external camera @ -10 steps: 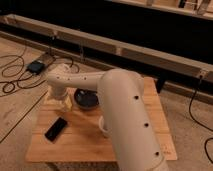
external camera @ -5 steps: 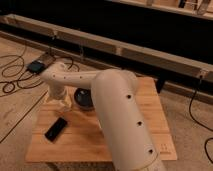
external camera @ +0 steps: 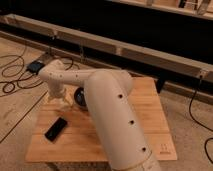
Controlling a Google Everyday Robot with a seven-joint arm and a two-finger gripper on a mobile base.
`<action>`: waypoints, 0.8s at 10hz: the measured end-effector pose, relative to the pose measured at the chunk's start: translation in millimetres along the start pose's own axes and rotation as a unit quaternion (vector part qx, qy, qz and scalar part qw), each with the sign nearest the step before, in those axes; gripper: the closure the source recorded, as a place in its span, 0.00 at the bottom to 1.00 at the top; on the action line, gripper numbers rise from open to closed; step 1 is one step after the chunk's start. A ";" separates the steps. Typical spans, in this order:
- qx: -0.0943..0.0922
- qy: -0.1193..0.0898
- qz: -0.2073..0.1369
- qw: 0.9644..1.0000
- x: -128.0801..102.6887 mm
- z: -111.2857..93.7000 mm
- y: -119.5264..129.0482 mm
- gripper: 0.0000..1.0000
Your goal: Place the bottle in the ceramic bowl
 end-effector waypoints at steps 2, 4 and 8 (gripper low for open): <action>-0.004 0.003 -0.007 1.000 5.6 4.1 -0.4 0.20; -0.003 0.004 -0.013 1.000 12.2 12.5 -3.5 0.20; 0.007 0.006 -0.025 1.000 24.5 32.0 -13.5 0.20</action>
